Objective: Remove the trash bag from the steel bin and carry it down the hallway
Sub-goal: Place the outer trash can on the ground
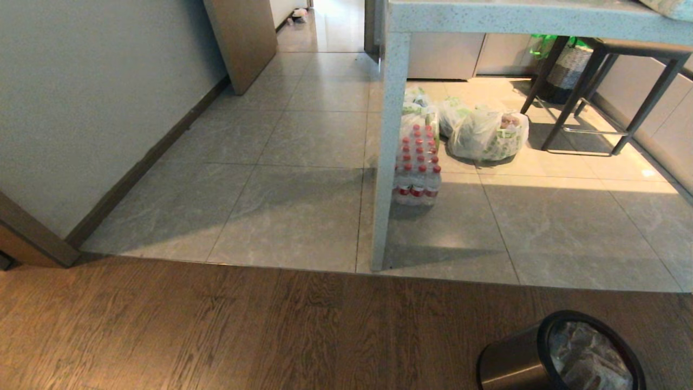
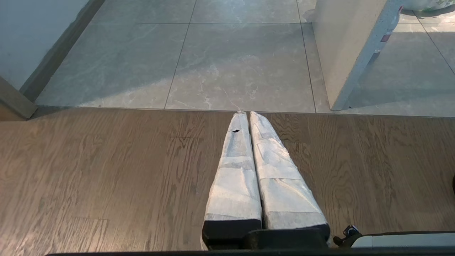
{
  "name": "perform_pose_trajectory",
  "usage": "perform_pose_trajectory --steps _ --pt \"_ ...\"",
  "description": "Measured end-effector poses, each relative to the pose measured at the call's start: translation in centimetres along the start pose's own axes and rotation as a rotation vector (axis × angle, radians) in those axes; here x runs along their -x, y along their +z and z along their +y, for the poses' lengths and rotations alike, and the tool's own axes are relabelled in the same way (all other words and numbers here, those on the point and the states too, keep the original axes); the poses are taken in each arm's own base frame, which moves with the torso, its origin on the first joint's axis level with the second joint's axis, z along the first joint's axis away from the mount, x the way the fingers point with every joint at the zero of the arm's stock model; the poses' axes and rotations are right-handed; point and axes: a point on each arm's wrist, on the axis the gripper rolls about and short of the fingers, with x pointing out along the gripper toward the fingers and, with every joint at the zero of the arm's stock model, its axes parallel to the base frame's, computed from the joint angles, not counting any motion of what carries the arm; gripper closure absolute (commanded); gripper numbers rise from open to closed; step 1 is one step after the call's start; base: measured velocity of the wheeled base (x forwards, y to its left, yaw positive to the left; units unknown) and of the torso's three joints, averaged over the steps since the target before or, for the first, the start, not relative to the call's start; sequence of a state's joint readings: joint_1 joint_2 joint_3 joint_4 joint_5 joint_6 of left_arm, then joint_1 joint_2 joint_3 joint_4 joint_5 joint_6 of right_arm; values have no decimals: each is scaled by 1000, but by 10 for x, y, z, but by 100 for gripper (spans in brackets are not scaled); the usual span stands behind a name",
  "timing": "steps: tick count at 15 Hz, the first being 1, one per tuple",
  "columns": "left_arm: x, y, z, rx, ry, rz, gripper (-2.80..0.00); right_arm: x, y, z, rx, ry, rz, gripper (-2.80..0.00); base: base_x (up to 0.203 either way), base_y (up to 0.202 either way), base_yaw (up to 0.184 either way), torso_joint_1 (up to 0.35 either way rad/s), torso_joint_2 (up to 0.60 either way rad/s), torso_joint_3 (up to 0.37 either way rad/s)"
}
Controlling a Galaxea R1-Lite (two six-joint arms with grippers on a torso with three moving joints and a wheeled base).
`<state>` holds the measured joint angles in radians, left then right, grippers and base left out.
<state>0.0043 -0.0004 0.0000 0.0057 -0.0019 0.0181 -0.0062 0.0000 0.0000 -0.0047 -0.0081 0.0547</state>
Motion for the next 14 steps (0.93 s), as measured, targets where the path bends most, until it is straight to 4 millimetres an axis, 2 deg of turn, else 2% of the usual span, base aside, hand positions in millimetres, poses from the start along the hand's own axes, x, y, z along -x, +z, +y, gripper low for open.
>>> perform_pose_trajectory --steps 6,8,10,12,14 --pt "0 0 0 0 0 0 0 0 0 0 4 -2 1 0 0 0 0 0 0 0" --pt "0 0 0 0 0 0 0 2 6 0 1 -1 -13 0 0 0 0 0 0 0" --pt "0 0 0 0 0 0 0 10 41 2 -9 1 -43 0 0 0 0 0 0 0" --pt "0 0 0 0 0 0 0 16 95 5 -44 1 -6 0 0 0 0 0 0 0" --pt "0 0 0 0 0 0 0 -1 138 6 -91 -2 196 0 0 0 0 0 0 0"
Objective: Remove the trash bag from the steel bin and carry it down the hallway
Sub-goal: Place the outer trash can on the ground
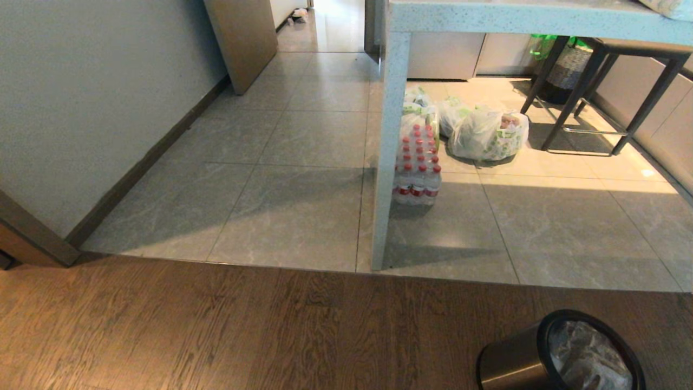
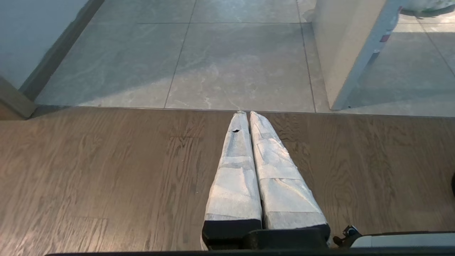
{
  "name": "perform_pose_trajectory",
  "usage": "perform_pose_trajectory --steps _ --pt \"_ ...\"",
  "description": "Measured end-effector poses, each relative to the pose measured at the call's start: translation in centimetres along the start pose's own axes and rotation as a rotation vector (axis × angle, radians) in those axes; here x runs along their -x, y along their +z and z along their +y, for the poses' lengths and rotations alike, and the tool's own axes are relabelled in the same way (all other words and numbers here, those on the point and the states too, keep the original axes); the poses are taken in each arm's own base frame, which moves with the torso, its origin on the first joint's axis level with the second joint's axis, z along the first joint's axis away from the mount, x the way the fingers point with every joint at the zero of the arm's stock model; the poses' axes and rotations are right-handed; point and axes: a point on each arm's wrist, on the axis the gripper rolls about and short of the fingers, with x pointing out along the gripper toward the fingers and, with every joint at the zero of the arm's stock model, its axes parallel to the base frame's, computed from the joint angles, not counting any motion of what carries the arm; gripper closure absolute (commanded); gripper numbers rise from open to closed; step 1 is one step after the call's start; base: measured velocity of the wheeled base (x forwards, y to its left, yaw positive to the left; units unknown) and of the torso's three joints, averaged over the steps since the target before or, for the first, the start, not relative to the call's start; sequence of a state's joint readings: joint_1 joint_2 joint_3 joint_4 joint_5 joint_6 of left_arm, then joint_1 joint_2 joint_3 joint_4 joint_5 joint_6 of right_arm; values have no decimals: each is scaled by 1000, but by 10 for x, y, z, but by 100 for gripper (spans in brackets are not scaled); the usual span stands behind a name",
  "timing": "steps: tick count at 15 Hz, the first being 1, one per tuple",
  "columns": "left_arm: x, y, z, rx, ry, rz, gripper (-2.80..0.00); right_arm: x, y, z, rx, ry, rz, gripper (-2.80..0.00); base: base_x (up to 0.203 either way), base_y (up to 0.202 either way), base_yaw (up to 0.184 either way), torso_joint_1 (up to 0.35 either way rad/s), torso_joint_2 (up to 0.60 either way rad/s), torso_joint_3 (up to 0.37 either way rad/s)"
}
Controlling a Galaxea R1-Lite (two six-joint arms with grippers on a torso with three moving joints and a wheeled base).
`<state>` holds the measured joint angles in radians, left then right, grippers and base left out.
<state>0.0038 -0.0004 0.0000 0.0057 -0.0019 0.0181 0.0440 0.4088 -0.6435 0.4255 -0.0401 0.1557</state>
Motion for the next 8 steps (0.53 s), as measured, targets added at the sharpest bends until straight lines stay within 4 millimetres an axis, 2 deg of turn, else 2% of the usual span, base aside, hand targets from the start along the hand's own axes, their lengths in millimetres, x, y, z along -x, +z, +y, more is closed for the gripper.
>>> perform_pose_trajectory --steps 1,3,5,8 --pt "0 0 0 0 0 0 0 -12 13 2 -13 -16 117 0 0 0 0 0 0 0" --pt "0 0 0 0 0 0 0 -53 30 7 -27 -93 398 0 0 0 0 0 0 0" --pt "0 0 0 0 0 0 0 -99 35 9 -34 -176 603 0 0 0 0 0 0 0" --pt "0 0 0 0 0 0 0 -175 31 5 -54 -269 761 0 0 0 0 0 0 0"
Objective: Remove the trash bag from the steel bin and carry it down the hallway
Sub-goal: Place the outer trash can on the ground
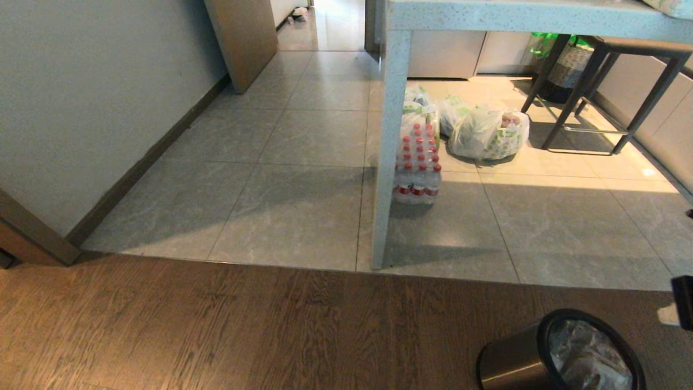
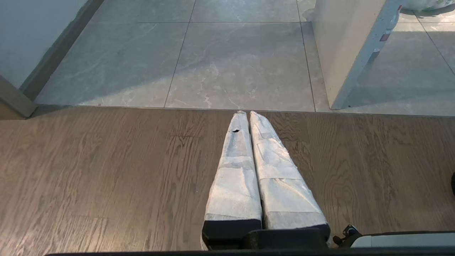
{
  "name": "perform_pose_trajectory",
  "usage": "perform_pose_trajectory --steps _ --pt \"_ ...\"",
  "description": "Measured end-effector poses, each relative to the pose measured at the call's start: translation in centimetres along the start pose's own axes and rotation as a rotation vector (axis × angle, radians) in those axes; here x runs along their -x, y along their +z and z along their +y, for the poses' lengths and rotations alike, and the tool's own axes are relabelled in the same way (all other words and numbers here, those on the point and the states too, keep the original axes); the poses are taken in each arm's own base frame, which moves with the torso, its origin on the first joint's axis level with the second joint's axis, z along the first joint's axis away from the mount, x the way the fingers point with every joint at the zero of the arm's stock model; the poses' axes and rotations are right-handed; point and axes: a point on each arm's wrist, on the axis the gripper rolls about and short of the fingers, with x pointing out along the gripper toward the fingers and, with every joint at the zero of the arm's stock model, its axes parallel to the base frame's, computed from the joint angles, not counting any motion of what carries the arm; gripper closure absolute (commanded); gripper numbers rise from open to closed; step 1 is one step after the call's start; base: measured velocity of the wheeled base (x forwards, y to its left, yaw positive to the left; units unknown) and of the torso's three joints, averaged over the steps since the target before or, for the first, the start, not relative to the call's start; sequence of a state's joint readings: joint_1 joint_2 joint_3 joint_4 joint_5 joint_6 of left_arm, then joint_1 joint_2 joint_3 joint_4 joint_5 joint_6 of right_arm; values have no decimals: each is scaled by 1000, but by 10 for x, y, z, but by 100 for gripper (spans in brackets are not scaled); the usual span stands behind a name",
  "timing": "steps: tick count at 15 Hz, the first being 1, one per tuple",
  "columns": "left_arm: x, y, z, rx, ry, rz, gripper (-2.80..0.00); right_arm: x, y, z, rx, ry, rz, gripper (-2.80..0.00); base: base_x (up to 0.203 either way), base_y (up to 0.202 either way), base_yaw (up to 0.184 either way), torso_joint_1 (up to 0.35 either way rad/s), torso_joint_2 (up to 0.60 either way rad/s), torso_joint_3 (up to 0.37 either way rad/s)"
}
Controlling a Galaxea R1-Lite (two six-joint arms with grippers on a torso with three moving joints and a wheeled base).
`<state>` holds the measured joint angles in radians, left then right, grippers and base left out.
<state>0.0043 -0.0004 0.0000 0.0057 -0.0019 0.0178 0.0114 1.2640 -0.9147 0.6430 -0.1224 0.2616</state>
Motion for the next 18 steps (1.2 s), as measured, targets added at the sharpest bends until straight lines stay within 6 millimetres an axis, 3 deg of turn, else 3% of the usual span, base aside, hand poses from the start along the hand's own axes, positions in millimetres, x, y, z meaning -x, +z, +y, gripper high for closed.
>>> perform_pose_trajectory --steps 4,10,11,18 --pt "0 0 0 0 0 0 0 -82 38 -5 -60 57 81 0 0 0 0 0 0 0" --pt "0 0 0 0 0 0 0 -176 46 -21 -62 118 96 0 0 0 0 0 0 0" --pt "0 0 0 0 0 0 0 -186 46 -20 -55 126 97 -280 0 0 0 0 0 0" --pt "0 0 0 0 0 0 0 -248 41 -13 133 215 39 -280 0 0 0 0 0 0"
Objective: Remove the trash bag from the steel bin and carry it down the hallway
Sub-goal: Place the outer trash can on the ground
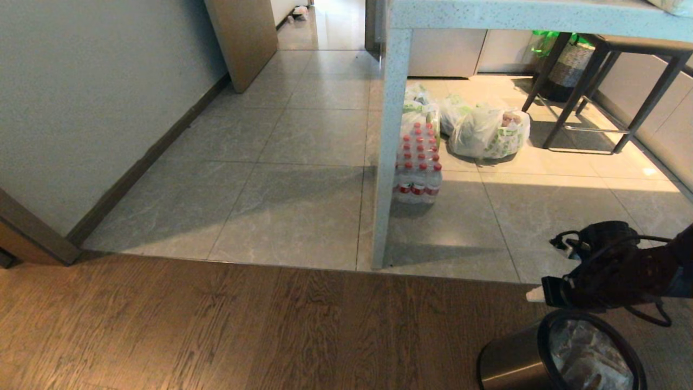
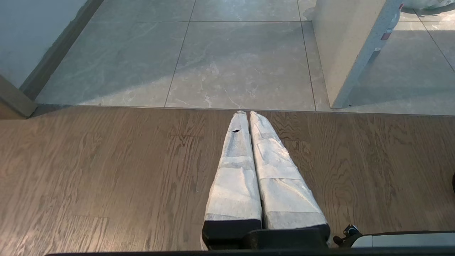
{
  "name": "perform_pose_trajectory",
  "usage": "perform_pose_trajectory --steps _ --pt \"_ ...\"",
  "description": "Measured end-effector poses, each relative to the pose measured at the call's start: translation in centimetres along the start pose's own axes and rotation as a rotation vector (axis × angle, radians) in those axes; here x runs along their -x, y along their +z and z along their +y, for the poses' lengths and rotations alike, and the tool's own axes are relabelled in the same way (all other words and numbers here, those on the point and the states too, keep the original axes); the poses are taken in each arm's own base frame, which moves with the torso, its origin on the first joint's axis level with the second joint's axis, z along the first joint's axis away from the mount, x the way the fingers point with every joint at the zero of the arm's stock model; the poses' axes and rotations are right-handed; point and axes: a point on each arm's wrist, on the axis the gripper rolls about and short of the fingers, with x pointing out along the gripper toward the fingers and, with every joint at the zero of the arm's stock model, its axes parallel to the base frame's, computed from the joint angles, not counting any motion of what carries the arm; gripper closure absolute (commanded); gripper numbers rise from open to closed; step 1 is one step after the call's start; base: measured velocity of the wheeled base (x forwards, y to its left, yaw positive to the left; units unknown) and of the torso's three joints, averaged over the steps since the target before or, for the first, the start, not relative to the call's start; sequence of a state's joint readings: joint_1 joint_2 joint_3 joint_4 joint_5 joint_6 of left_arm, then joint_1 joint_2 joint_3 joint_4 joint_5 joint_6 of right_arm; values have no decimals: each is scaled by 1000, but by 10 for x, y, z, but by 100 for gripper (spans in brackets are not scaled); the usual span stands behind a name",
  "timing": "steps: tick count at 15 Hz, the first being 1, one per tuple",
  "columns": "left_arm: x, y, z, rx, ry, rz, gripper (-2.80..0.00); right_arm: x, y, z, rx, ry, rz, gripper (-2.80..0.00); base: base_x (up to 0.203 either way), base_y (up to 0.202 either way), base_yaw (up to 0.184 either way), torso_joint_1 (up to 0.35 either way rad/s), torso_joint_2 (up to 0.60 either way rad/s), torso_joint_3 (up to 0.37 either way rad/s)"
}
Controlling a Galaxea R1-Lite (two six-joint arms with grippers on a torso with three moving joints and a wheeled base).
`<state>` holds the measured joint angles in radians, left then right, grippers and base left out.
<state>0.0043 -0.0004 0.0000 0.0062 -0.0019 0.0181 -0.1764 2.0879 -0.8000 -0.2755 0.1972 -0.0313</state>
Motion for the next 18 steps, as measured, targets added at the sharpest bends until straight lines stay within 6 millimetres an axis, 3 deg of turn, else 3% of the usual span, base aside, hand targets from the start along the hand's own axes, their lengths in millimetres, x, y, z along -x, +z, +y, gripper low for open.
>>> perform_pose_trajectory --steps 8,18 --pt "0 0 0 0 0 0 0 19 -48 4 66 119 287 -280 0 0 0 0 0 0" --pt "0 0 0 0 0 0 0 -20 -40 -15 140 87 143 -280 0 0 0 0 0 0"
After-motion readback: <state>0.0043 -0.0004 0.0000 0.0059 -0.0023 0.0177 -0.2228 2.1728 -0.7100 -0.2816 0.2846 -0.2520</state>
